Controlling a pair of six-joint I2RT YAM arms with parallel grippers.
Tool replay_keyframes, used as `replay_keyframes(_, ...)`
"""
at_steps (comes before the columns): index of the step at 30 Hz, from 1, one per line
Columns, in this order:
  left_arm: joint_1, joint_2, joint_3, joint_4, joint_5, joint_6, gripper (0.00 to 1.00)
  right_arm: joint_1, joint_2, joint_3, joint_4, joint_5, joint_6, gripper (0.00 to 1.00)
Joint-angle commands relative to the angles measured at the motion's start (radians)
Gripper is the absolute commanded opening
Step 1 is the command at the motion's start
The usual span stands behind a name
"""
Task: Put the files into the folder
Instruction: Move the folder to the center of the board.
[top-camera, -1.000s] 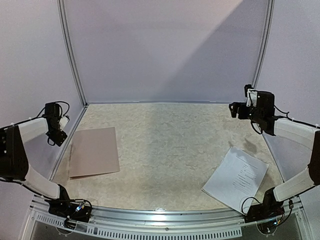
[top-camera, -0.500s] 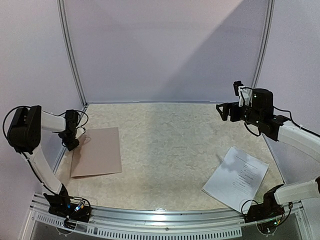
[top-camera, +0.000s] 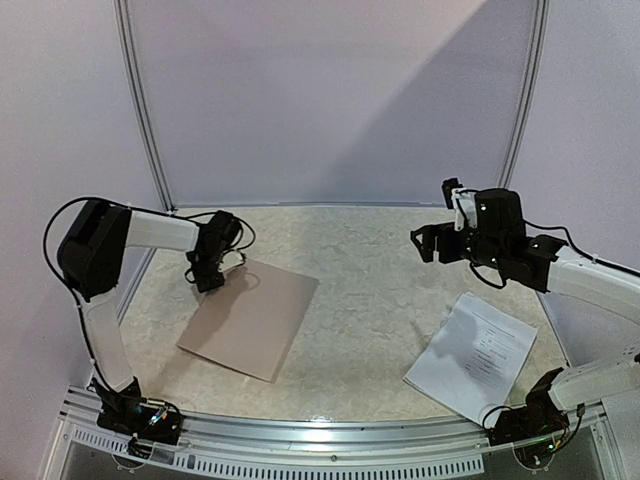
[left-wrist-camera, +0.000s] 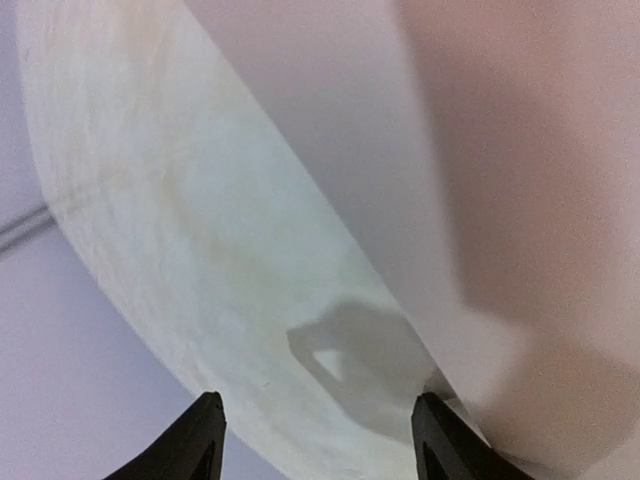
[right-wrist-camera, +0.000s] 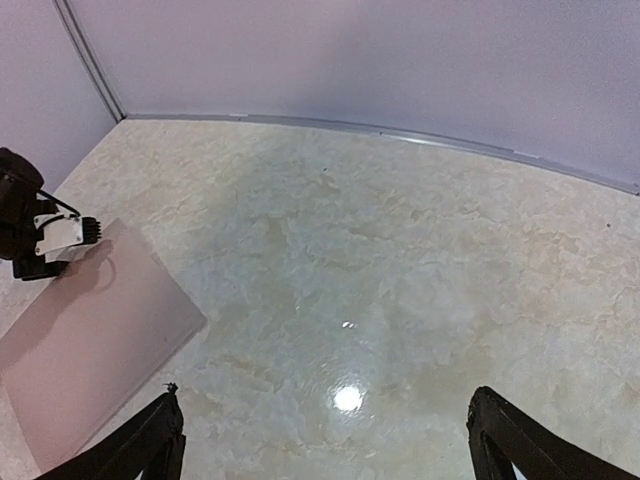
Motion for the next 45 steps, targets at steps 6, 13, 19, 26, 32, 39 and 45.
replay_keyframes(6, -0.083, -0.037, 0.072, -0.42, 0.308, -0.107, 0.66, 0.189, 0.118, 0.016, -0.164, 0.026, 0.265, 0.96)
replay_keyframes(13, -0.039, -0.304, -0.243, -0.418, 0.372, 0.085, 0.65, 0.361, 0.434, 0.102, -0.138, -0.186, 0.462, 0.7)
replay_keyframes(19, -0.104, -0.446, -0.429, -0.323, 0.392, 0.2, 0.69, 0.371, 0.627, 0.126, -0.053, -0.3, 0.634, 0.6)
replay_keyframes(26, -0.163, -0.42, -0.408, -0.259, 0.492, 0.196, 0.71, 0.324, 0.767, 0.196, -0.027, -0.291, 0.668, 0.56)
replay_keyframes(32, -0.228, -0.311, -0.297, -0.298, 0.595, 0.144, 0.55, 0.202, 0.788, 0.203, 0.082, -0.24, 0.67, 0.51)
replay_keyframes(39, -0.243, -0.209, -0.057, -0.35, 0.878, 0.113, 0.61, 0.043, 0.921, 0.415, 0.049, -0.313, 0.543, 0.51)
replay_keyframes(45, -0.242, -0.173, 0.12, -0.52, 0.983, 0.139, 0.65, -0.054, 0.875, 0.467, -0.025, -0.307, 0.466, 0.55)
